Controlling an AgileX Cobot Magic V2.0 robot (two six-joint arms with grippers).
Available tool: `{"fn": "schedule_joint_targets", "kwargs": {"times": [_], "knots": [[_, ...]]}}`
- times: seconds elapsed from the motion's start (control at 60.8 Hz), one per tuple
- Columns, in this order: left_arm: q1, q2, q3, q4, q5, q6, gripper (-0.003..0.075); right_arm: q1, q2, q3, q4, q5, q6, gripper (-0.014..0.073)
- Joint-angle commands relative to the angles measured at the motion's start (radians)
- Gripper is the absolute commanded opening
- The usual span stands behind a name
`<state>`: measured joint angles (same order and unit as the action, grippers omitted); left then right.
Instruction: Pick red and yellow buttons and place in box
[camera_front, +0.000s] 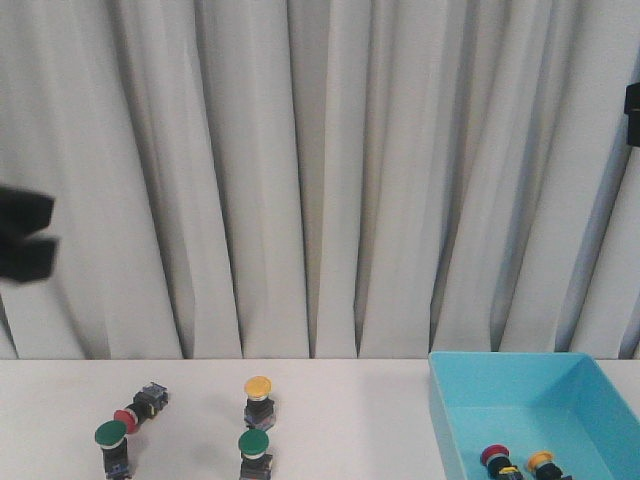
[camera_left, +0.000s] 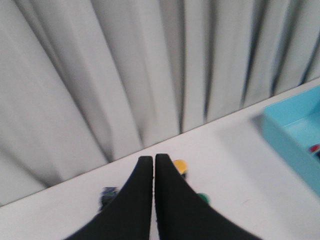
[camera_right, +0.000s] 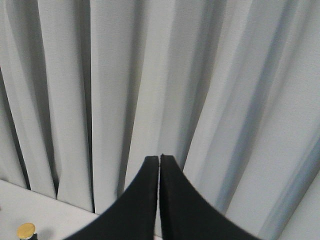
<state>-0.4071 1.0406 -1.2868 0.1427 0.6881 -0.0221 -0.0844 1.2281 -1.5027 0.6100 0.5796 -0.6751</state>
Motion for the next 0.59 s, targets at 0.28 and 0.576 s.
{"fn": "schedule_joint_targets", "kwargs": {"times": [0.28, 0.576], "knots": [[0.165, -0.542, 1.038, -0.027, -0.845, -0.031, -0.0006, -0.004, -0.018, -0.026, 0.023, -0.063, 0.001, -0.0008], [0.414, -0.958, 1.282, -0.019, -0.804, -0.086, -0.0006, -0.004, -0.018, -0.026, 0.023, -0.063, 0.001, -0.0008]]}}
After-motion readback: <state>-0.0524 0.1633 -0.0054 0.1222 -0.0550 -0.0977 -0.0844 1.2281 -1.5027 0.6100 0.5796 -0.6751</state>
